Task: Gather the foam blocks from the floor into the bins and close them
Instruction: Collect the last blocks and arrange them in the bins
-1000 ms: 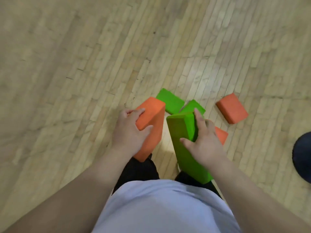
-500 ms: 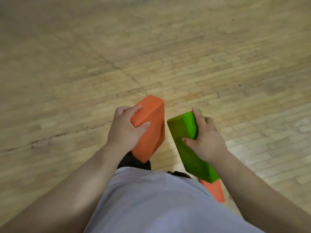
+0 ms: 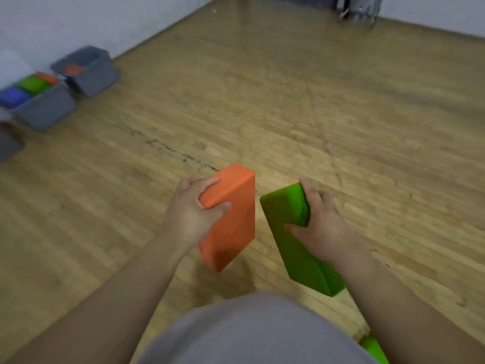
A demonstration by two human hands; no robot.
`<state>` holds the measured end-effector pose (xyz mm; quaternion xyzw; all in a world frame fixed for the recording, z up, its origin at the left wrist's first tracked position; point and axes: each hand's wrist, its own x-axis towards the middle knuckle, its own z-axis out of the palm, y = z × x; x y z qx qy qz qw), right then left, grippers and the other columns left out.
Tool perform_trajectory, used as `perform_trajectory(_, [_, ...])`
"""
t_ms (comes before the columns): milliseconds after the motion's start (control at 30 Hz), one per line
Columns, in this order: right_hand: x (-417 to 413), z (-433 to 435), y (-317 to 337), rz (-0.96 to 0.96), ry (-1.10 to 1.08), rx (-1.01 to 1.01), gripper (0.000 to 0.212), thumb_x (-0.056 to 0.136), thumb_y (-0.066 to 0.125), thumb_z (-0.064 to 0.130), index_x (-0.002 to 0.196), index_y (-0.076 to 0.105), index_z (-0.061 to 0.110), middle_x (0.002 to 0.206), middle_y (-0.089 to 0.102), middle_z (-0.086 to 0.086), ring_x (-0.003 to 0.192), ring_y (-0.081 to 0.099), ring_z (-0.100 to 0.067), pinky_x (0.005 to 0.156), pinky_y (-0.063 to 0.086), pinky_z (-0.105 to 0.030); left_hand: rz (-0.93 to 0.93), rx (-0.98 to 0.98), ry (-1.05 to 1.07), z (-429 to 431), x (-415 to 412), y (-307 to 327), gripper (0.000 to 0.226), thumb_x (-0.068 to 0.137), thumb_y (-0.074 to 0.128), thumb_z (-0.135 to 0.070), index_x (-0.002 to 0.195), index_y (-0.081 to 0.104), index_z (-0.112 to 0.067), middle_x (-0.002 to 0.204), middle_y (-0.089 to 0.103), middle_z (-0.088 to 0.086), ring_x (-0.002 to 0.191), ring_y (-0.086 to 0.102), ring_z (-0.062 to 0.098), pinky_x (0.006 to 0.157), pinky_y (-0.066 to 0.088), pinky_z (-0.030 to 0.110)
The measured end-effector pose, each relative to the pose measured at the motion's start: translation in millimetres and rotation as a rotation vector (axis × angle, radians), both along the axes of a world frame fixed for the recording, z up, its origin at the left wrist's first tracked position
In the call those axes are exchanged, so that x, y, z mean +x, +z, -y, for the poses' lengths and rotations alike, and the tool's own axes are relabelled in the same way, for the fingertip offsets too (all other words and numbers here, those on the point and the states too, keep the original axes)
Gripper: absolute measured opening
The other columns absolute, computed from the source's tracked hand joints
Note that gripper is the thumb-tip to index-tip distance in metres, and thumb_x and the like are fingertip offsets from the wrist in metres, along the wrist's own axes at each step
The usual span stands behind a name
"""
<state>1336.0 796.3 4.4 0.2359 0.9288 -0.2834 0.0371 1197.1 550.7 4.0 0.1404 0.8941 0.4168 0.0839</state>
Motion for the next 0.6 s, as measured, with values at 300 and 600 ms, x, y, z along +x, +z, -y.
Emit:
perform_trajectory(300, [-134,220,44,-0.14,0.31,-0.103,0.111,0.086,0.075,0.049,0.155,-0.011,0.054,0.153,0.028,0.002,0.131,0.047,-0.024,0.103,0.047,-0.043,-0.065,0.026,0.322,253,-42,54,0.059,0.075,0.089,-0.038,0.129,0.066,-0.039,0.12,0.051,-0.016,0.109,0.053,0.0,0.099,0.036,0.015])
perform_trajectory(600, [-231,370,76,-0.209,0.5,-0.155,0.113,0.084,0.076,0.053,0.153,-0.013,0.059,0.15,0.033,0.004,0.129,0.049,-0.02,0.104,0.05,-0.048,-0.148,-0.022,0.514,406,-90,95,0.059,0.076,0.086,-0.04,0.131,0.065,-0.037,0.115,0.05,-0.018,0.109,0.054,0.006,0.096,0.039,0.025])
